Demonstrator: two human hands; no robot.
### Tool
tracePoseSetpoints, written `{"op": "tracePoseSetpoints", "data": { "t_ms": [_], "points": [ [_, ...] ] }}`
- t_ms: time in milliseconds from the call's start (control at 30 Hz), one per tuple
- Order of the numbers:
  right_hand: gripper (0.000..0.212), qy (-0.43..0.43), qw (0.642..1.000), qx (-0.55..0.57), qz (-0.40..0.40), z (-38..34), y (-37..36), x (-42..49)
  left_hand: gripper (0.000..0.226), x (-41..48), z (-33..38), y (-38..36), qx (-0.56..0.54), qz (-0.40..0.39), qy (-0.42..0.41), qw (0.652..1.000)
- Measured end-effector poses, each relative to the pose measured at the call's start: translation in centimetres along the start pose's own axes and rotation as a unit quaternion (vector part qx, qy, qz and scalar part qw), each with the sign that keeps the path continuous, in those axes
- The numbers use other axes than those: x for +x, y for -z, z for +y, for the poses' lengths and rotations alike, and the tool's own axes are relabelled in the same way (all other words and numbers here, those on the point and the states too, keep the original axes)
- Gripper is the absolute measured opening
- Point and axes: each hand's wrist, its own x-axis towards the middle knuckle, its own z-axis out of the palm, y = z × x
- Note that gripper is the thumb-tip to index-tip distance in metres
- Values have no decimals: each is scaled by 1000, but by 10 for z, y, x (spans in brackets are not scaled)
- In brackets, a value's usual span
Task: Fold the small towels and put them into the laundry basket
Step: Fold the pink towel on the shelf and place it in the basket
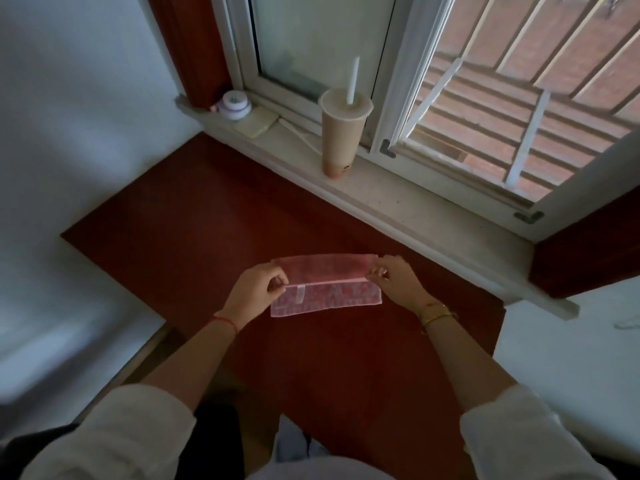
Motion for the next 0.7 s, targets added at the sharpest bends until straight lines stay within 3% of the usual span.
{"op": "tracePoseSetpoints", "data": {
  "t_ms": [167, 300, 433, 567, 700],
  "points": [
    [11, -13, 999, -19, -43, 14, -35, -19, 17, -29, -6, -40, 17, -30, 20, 999],
    [11, -36, 999, 2, -28, 12, -40, -18, 14, -42, -6, -55, 5, 16, 64, 998],
    [22, -13, 1000, -11, -17, -8, -39, 16, 15, -40, 3, -60, -44, 127, 235, 963],
    [17, 68, 997, -19, -17, -49, -53, 60, 31, -34, 12, -64, -70, 114, 361, 923],
    [33, 112, 990, -41, -80, -87, -78, 92, 26, -27, 18, -71, -116, 128, 416, 893]
  ]
}}
